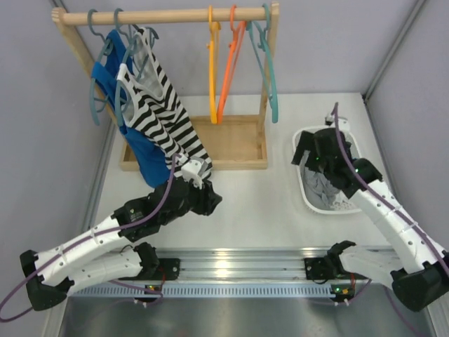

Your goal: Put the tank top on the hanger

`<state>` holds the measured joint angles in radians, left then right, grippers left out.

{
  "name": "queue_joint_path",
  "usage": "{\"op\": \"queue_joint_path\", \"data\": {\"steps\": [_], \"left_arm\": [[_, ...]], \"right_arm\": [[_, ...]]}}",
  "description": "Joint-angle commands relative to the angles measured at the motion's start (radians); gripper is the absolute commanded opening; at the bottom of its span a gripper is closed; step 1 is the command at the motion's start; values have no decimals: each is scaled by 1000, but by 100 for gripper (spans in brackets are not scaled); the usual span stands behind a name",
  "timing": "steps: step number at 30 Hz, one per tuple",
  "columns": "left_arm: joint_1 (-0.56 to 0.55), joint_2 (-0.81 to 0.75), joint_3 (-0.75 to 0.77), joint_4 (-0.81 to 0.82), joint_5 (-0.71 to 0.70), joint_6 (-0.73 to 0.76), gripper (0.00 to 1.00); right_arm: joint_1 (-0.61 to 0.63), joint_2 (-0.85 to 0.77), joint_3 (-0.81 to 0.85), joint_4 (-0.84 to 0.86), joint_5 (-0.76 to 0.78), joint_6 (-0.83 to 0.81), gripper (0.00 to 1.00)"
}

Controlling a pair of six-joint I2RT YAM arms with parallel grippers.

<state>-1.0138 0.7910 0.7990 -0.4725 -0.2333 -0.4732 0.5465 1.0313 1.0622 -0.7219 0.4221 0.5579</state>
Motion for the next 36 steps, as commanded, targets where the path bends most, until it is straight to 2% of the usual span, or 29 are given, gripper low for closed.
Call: {"op": "queue_joint_path", "data": {"steps": [1,2,5,14,20,21,27,33,36], "left_arm": [[-3,13,62,14,11,15,52],[-3,13,66,12,17,18,52],[-3,11,78,5,22,24,52],[-3,-7,60,23,51,-2,52],[-3,-3,52,26,60,1,52],[-3,2,51,28,60,2,52],[-3,17,45,34,69,-1,52],[-3,20,39,34,69,1,52],[-3,24,37,35,69,1,52]], "right_arm": [[-187,9,85,-39,-170,-69,100],[-257,16,84,-37,-184,-76,100],[-338,45,62,-51,-207,-87,98],[-529,-2,-186,50,-290,-84,72],[-569,-17,-274,96,-318,-92,55],[-571,-13,-280,104,-321,-99,49],[-571,58,-300,130,-315,-107,36],[-569,96,-314,162,-318,-116,36],[-569,111,-312,162,-322,-127,40]]}}
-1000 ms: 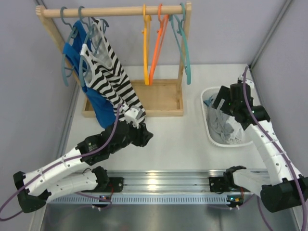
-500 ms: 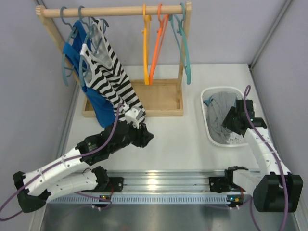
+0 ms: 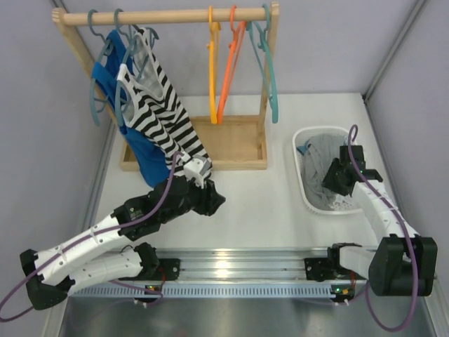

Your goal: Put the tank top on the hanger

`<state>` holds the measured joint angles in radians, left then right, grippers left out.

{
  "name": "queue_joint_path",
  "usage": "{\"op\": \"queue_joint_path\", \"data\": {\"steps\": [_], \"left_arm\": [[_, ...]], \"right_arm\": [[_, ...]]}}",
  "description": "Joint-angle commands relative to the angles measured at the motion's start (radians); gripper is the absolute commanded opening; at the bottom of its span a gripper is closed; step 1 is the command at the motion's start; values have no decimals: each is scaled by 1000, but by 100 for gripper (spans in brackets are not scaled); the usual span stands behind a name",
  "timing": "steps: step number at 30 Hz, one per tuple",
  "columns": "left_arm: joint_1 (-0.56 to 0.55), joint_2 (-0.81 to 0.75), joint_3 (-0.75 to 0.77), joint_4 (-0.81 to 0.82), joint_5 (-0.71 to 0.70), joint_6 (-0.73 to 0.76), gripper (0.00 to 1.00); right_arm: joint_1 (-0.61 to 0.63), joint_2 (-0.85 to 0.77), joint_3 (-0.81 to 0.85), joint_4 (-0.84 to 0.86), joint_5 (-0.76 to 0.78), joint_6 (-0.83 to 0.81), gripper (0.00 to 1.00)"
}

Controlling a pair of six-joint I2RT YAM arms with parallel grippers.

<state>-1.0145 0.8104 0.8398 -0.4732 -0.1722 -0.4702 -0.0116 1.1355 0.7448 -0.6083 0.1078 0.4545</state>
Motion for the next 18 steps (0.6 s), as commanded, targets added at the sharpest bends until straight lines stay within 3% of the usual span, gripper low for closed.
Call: {"op": "queue_joint_path", "data": {"steps": [1,8,13,14,18], "left_arm": [[-2,9,-5,35,10,-2,52],[-2,35,-7,50,13,2,52],[-1,47,-10,61,16,2,52],[-2,47,-11,62,16,4,52],[-2,49,-18,68,16,2,52]], "right_arm": [[-11,10,2,51,-10,-23,41],[-11,41,-21,81,-13,-22,41],[-11,70,-19,100,-10,-25,33],[-11,75,-16,102,-10,-25,31],[-11,76,16,93,-16,-28,0]]}}
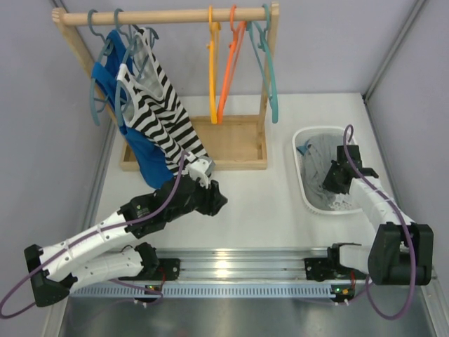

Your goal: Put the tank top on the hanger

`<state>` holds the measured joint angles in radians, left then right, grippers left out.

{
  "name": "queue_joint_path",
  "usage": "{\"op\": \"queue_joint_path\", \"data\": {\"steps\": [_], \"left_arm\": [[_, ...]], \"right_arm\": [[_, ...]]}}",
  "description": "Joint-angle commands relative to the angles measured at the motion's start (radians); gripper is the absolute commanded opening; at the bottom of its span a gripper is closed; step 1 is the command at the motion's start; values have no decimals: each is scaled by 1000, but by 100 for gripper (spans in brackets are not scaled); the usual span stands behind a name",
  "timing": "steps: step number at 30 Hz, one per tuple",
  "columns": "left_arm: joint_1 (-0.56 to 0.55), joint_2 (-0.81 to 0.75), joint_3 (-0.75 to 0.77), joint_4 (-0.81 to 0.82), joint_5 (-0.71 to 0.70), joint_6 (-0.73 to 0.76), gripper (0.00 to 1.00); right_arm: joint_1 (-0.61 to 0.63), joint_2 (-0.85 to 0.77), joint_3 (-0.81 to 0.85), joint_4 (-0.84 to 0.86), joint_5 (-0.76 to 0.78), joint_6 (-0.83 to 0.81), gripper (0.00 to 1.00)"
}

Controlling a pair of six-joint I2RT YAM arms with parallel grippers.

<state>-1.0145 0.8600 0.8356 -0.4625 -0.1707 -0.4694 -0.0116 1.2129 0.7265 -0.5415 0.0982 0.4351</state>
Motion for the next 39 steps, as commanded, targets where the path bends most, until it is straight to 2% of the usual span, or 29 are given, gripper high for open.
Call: {"op": "queue_joint_path", "data": {"steps": [1,8,16,27,30,34,35,39], "left_arm": [[-2,1,-13,59,14,2,52],[-2,4,0,64,16,0,52],[-2,19,10,90,25,-6,52],[-2,14,5,120,19,-15,52],[-2,25,-16,201,22,-11,54],[-2,56,-128,506,56,-27,58],[-2,94,-144,654,66,-31,58],[-25,233,-150,913,88,-5,59]], "right_arm": [[-10,-1,46,17,-9,-7,0],[-2,-105,212,-115,-41,-25,0],[4,-179,453,-241,-158,-36,0],[206,-153,767,-319,-173,-12,0],[235,-138,856,-345,-166,1,0],[259,-104,968,-388,-173,5,0],[262,-98,1002,-396,-175,5,0],[269,-82,1068,-434,-190,7,0]]}}
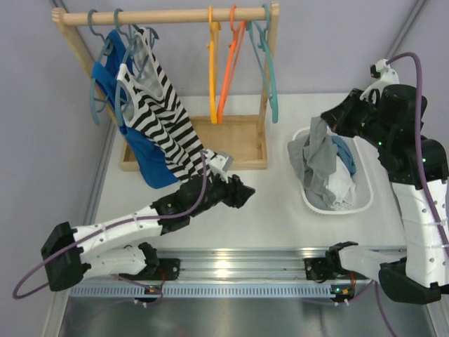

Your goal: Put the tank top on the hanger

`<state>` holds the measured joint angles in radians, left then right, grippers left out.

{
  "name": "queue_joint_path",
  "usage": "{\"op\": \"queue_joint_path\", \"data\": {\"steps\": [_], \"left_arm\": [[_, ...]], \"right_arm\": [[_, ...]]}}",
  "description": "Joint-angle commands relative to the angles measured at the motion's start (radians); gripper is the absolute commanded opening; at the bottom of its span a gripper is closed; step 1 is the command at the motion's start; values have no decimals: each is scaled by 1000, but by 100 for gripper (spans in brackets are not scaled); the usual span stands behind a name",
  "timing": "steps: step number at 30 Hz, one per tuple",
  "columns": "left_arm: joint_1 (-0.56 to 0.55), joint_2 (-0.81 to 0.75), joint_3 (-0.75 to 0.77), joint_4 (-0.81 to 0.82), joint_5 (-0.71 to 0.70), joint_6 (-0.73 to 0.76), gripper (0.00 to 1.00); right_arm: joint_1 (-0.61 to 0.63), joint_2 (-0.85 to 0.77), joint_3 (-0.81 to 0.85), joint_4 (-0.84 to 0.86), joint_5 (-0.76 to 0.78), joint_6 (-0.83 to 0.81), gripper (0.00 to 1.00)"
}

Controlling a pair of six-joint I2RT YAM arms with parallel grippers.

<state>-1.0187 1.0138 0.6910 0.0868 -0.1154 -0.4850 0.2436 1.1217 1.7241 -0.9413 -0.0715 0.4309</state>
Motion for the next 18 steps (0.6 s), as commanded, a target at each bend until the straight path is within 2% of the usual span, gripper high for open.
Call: {"op": "queue_joint_path", "data": {"steps": [1,6,10,18], "left_arm": [[-32,112,5,410,16,37,59],[-70,313,56,650,17,71,59],[-70,449,131,746,36,68,61],[-69,621,286,748,42,121,62]], "right_arm": [[17,13,81,-43,-30,12,0],[25,18,144,-83,-66,20,0],[22,10,164,-114,-86,22,0],[23,13,232,-188,-120,16,0]]}}
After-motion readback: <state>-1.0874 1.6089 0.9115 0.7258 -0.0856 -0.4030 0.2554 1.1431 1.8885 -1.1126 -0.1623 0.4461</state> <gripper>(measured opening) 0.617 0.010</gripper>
